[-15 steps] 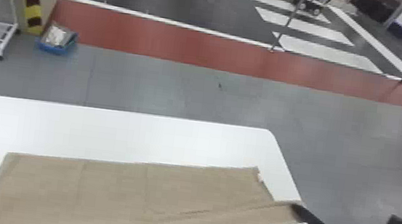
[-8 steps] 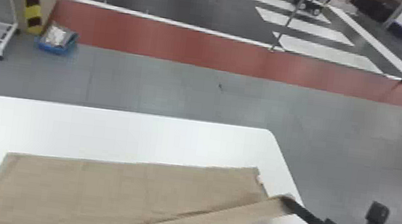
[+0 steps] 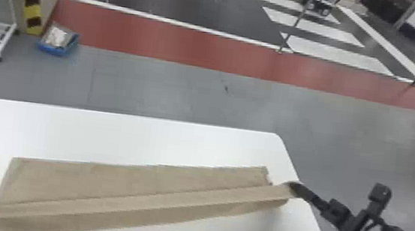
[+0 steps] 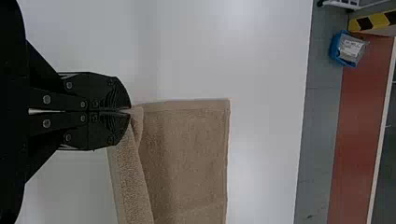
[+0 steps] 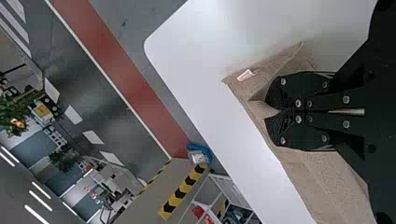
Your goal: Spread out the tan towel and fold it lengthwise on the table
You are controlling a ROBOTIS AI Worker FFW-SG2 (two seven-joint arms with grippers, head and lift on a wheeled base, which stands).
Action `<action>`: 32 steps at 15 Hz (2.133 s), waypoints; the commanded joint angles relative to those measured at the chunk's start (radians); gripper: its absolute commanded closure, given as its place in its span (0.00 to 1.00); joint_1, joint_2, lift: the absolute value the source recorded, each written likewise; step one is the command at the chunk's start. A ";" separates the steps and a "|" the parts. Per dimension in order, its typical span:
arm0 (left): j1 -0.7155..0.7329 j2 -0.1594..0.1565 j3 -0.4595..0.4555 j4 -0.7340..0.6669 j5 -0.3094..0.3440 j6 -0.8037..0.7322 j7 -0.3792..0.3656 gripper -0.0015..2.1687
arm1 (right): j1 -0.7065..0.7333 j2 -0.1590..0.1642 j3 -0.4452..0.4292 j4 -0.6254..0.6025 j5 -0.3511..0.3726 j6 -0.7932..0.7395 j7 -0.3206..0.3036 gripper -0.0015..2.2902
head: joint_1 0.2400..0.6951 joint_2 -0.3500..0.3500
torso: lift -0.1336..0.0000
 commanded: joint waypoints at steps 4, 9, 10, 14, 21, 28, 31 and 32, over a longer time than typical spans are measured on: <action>-0.140 -0.001 -0.066 0.195 -0.020 -0.027 0.010 0.79 | -0.109 -0.042 0.024 0.153 -0.003 -0.048 -0.031 0.98 | 1.00 0.00 | 1.00; -0.233 -0.001 -0.112 0.343 -0.022 -0.165 0.019 0.79 | -0.160 -0.025 0.054 0.205 -0.015 -0.051 -0.103 0.98 | 1.00 0.01 | 1.00; -0.256 -0.001 -0.117 0.372 -0.022 -0.171 0.019 0.79 | -0.163 -0.023 0.054 0.222 -0.018 -0.073 -0.131 0.98 | 1.00 0.03 | 1.00; -0.330 -0.001 -0.146 0.487 -0.030 -0.239 0.020 0.79 | -0.171 -0.020 0.052 0.297 -0.053 -0.174 -0.246 0.98 | 1.00 0.03 | 1.00; -0.365 -0.002 -0.201 0.550 -0.069 -0.251 0.040 0.77 | -0.180 0.004 0.055 0.339 -0.053 -0.312 -0.307 0.92 | 1.00 0.03 | 1.00; -0.367 -0.013 -0.235 0.621 -0.062 -0.438 0.082 0.47 | -0.224 0.006 0.135 0.500 -0.090 -0.692 -0.411 0.01 | 1.00 0.01 | 1.00; -0.365 -0.013 -0.238 0.622 -0.060 -0.438 0.086 0.04 | -0.224 0.007 0.163 0.501 -0.112 -0.689 -0.413 0.01 | 1.00 0.02 | 1.00; -0.361 -0.013 -0.240 0.619 -0.060 -0.447 0.100 0.03 | -0.226 0.007 0.166 0.501 -0.112 -0.692 -0.413 0.01 | 1.00 0.03 | 1.00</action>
